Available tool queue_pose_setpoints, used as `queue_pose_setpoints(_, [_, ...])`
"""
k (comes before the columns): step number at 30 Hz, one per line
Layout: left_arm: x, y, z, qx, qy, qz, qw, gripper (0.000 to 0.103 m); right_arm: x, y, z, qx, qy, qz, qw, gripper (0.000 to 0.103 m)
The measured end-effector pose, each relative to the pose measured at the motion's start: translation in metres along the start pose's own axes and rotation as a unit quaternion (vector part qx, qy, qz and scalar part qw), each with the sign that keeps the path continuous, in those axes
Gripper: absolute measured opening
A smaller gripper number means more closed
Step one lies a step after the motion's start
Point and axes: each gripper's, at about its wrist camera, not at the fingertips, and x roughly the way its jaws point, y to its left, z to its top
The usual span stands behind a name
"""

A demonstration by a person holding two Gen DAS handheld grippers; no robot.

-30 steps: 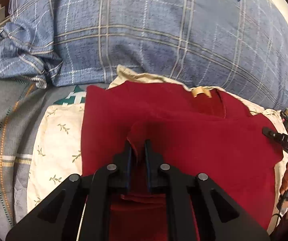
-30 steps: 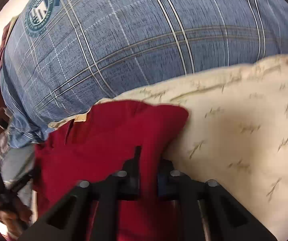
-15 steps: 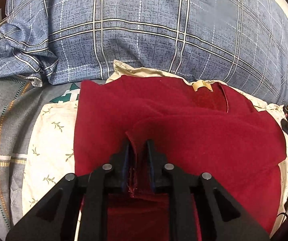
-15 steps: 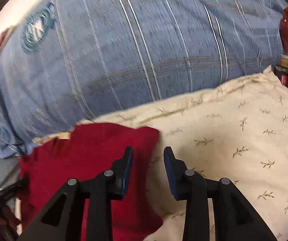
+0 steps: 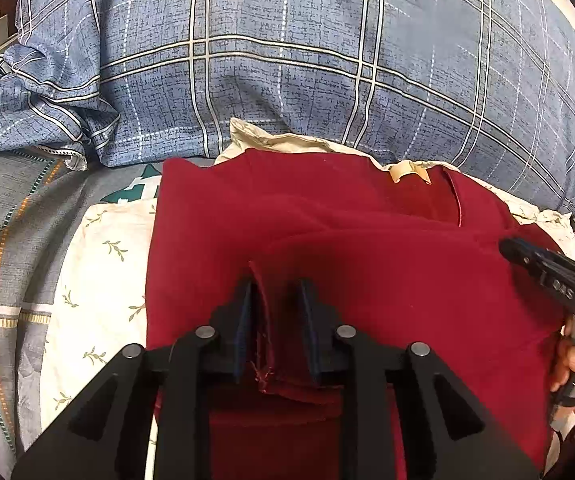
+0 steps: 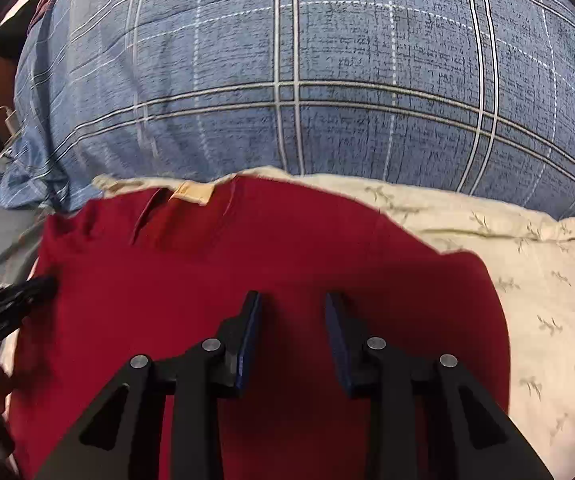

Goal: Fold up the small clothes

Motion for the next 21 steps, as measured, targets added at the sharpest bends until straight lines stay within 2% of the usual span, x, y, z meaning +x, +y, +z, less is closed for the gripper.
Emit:
queue_pose_setpoints(3, [0.001, -0.002, 0.001, 0.002, 0.000, 0.003, 1.0000, 0.028, 0.009, -0.001, 0.007, 0.013, -0.007, -0.011, 1.000, 0.031])
queue_pose_setpoints(6, [0.001, -0.001, 0.001, 0.002, 0.002, 0.001, 1.0000, 0.042, 0.011, -0.004, 0.012, 0.024, -0.005, -0.008, 1.000, 0.031])
queue_pose_setpoints(8, [0.000, 0.000, 0.000, 0.003, 0.004, 0.006, 1.0000, 0.068, -0.011, -0.012, 0.010, 0.038, -0.012, 0.002, 0.999, 0.036])
queue_pose_setpoints(9, [0.000, 0.001, -0.001, 0.004, 0.003, 0.010, 0.9999, 0.069, -0.011, -0.012, 0.010, 0.038, -0.012, 0.002, 0.999, 0.036])
queue_pose_setpoints(11, [0.000, 0.004, -0.002, 0.002, 0.002, 0.004, 1.0000, 0.069, -0.040, -0.021, -0.001, 0.041, -0.025, -0.004, 0.999, 0.045])
queue_pose_setpoints(12, [-0.001, 0.005, -0.003, 0.002, 0.000, 0.003, 1.0000, 0.069, -0.040, -0.021, -0.001, 0.041, -0.025, -0.004, 0.999, 0.047])
queue_pose_setpoints(15, [-0.003, 0.006, -0.005, 0.002, -0.003, 0.005, 1.0000, 0.069, -0.062, -0.028, -0.018, 0.043, -0.027, -0.011, 0.999, 0.049])
queue_pose_setpoints(18, [-0.002, 0.007, -0.006, 0.000, -0.005, 0.005, 1.0000, 0.070, -0.071, -0.038, -0.036, 0.038, -0.014, -0.032, 0.999, 0.042])
queue_pose_setpoints(20, [-0.003, 0.006, -0.007, 0.002, -0.005, 0.008, 1.0000, 0.070, -0.067, -0.043, -0.049, 0.020, 0.005, -0.066, 0.998, 0.032])
queue_pose_setpoints(21, [-0.005, 0.005, -0.007, 0.004, -0.004, 0.009, 0.9999, 0.070, -0.065, -0.044, -0.055, 0.010, 0.010, -0.073, 0.997, 0.032])
